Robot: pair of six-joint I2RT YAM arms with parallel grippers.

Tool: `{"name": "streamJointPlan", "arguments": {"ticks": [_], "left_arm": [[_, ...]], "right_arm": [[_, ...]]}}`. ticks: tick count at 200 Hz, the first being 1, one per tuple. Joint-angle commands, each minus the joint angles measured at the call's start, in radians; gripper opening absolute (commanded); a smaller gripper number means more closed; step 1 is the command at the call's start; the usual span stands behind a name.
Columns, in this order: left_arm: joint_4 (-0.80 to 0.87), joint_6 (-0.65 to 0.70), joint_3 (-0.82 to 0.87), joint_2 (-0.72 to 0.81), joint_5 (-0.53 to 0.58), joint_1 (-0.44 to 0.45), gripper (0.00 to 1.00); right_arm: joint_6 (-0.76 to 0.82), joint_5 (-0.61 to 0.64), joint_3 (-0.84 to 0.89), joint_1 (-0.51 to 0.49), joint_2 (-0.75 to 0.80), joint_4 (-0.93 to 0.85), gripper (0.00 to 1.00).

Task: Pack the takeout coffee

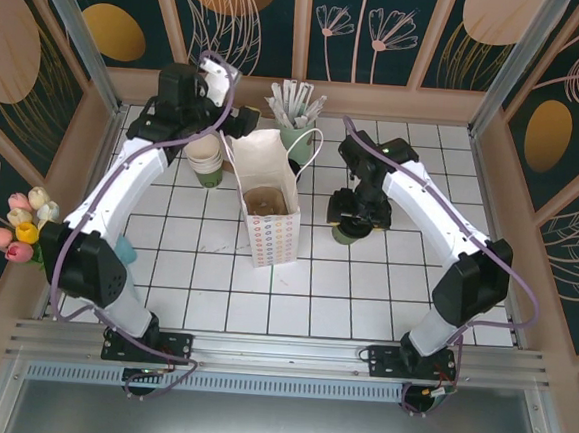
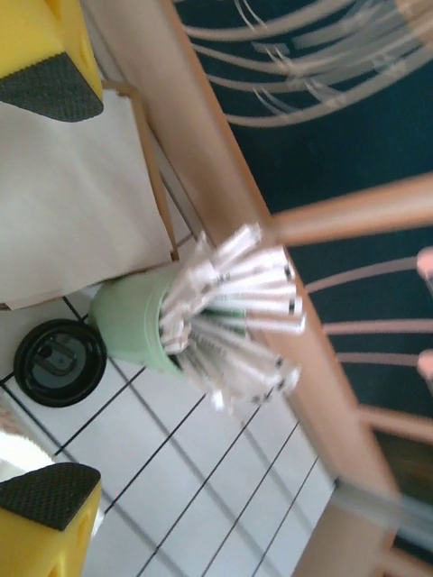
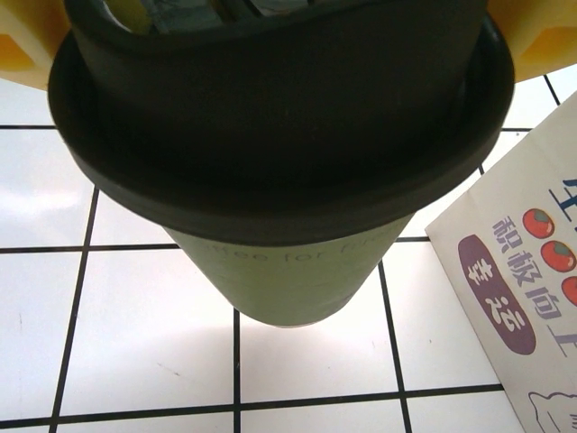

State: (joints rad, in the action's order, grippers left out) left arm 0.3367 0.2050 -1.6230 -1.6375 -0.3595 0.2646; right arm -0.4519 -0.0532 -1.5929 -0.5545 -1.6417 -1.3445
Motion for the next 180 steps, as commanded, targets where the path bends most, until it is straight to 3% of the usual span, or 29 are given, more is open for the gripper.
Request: {"name": "streamJointPlan", "arguments": {"ticks": [1, 45, 80, 96, 114, 155, 170, 180], "left_arm": [[0.310, 0.298, -0.134, -0.074, -0.215, -0.003, 0.98], [0.573, 0.445, -0.378, -0.258, -0.247, -0.002, 0.90], [0.675, 0.446, -0.538, -0.385, -0.183, -0.003, 0.80], [0.686, 0.456, -0.552, -0.395, -0.206, -0.003, 0.69], [0.664, 0.445, -0.524, -0.369, -0.241, -0.002, 0.50], [0.539, 0.305, -0.349, -0.252, -0.273, -0.002, 0.17], [0.483, 0.234, -0.283, -0.203, -0.261, -0.002, 0.11], [0.447, 0.193, -0.240, -0.167, -0.251, -0.003, 0.00]], "right_arm": [[-0.024, 0.018, 0.014, -0.007, 0.035, -0.030, 0.74], [-0.017, 0.029, -0.002, -0.007, 0.030, -0.030, 0.74], [-0.018, 0.036, -0.017, -0.008, 0.025, -0.029, 0.74], [-0.018, 0.037, -0.023, -0.010, 0.025, -0.030, 0.74], [-0.016, 0.035, -0.031, -0.010, 0.028, -0.029, 0.74], [-0.016, 0.005, -0.070, -0.011, 0.040, -0.030, 0.73], [-0.017, 0.001, -0.097, -0.012, 0.055, -0.030, 0.73], [-0.018, -0.005, -0.107, -0.012, 0.063, -0.030, 0.73]]}}
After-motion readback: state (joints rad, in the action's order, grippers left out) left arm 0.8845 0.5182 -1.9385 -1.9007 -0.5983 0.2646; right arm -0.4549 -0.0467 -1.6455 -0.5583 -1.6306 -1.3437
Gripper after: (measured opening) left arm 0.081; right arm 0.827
